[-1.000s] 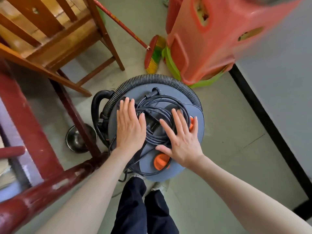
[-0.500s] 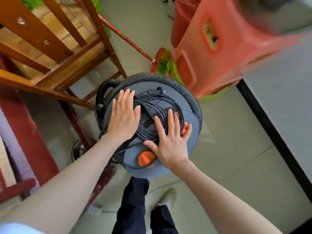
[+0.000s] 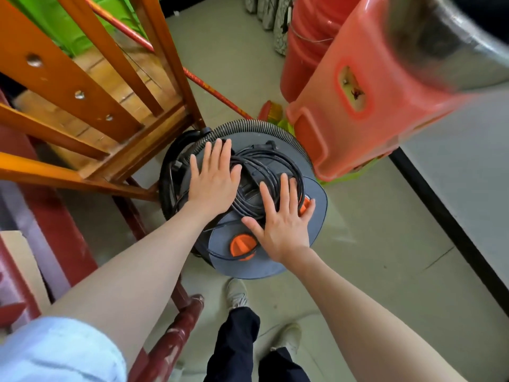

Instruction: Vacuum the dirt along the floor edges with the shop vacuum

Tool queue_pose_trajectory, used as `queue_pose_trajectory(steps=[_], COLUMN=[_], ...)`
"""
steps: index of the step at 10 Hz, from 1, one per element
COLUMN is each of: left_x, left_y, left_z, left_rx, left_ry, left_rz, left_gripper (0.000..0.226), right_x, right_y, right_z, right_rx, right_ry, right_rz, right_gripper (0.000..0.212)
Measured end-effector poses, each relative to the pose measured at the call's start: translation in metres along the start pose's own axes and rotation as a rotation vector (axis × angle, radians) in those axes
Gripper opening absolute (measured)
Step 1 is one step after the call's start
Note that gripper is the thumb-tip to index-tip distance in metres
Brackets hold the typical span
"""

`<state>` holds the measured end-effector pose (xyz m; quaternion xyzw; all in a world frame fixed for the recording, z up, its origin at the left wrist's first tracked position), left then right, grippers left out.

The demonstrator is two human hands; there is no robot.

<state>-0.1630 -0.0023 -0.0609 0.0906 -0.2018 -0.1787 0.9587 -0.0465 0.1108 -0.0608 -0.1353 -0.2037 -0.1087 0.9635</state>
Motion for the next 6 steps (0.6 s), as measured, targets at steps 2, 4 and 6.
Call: queue_pose_trajectory(steps=[2, 4, 6], left_x=[0.032, 0.070, 0.070], left_y=[0.006, 0.016, 0.018], left_z=[-0.006, -0.023, -0.023], left_rx=[-0.094, -0.130, -0.189], left_ry=[-0.003, 0.016, 0.008], left_rz=[-0.052, -0.128, -0.102], left_gripper=[0.064, 0.061, 0.058], right_x=[0.005, 0.004, 0.018], right_y=[0.002, 0.012, 0.031], right_z=[0.016, 0.030, 0.100], right_rx=[0.032, 0.018, -0.673], right_ry=[-0.169, -0.232, 0.028], right_rz=[0.021, 0.111, 0.035], right_gripper=[0.073, 0.060, 0.046])
Point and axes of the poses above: each hand's wrist, its own x-axis away from the middle knuckle, its own z-axis out of the back of the hand, y = z × x, the point moved 3 cm from there along -x, towards the middle knuckle, and after that the axes turned 3 degrees about -y, right-handed, at the moved point
